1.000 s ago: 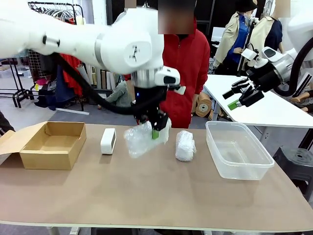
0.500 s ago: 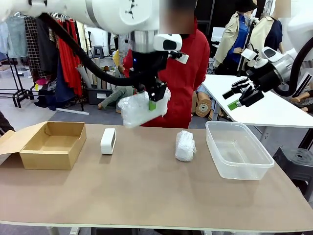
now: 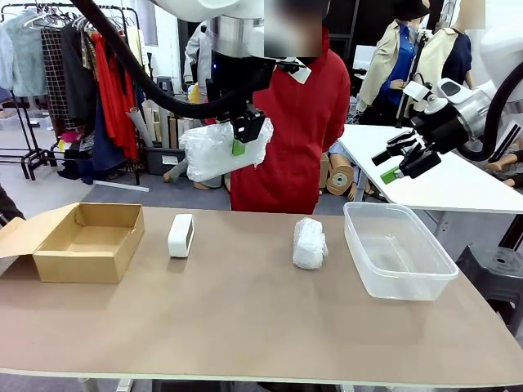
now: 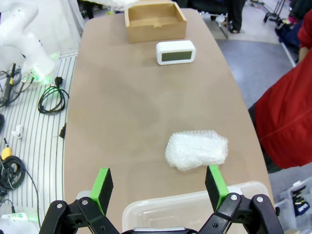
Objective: Separate and place wrapped and unwrapped clocks.
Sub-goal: Pick up the Digital clock indicated by the person, then if the picked Digital clock is wrapped, place it in the Package Box ; if not, place it in the Organizing box.
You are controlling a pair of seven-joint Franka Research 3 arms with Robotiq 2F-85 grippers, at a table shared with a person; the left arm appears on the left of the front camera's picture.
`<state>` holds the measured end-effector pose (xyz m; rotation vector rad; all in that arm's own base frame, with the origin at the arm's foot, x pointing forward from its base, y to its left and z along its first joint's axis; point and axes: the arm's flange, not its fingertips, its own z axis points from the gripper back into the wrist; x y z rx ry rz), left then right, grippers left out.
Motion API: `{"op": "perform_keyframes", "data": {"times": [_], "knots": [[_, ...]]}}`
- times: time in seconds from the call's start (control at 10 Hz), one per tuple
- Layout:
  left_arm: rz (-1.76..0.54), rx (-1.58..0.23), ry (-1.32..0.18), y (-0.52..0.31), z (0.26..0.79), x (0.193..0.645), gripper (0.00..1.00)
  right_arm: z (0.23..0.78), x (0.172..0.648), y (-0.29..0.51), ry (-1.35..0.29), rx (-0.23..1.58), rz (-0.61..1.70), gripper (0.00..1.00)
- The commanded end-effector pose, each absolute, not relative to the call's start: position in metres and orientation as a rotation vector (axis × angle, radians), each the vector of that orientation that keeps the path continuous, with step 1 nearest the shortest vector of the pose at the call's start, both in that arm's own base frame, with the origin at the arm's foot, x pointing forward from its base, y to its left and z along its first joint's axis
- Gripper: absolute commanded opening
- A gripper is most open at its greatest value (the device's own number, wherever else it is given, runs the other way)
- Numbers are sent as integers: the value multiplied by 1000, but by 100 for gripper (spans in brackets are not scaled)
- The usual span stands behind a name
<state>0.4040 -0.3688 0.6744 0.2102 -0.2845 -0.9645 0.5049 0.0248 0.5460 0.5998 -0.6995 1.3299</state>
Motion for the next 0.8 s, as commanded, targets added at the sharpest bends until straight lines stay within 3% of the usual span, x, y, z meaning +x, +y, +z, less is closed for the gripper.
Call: {"op": "perform_keyframes", "data": {"times": [0.0,0.7], "knots": [[-951,201,-273,-368,671,402,0,547,505,25,-703,600,1331,100],[-951,201,-273,-368,671,402,0,547,505,25,-703,600,1331,100]]}}
